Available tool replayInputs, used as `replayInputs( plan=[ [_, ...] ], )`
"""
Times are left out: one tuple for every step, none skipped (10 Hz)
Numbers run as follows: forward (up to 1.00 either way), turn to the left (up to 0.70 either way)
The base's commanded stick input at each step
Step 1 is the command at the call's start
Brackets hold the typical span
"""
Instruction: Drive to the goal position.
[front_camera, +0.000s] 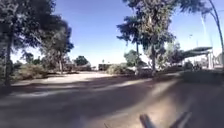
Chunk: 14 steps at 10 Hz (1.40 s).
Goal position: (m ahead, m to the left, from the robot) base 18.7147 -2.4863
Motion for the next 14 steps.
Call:
replayInputs(
  plan=[
    [1.00,0.00],
    [1.00,0.00],
    [1.00,0.27],
    [1.00,0.27],
    [1.00,0.27],
    [1.00,0.27],
    [1.00,0.27],
    [1.00,0.27],
    [1.00,0.27],
    [1.00,0.27],
    [1.00,0.27],
    [1.00,0.27],
    [1.00,0.27],
    [1.00,0.27]
  ],
)
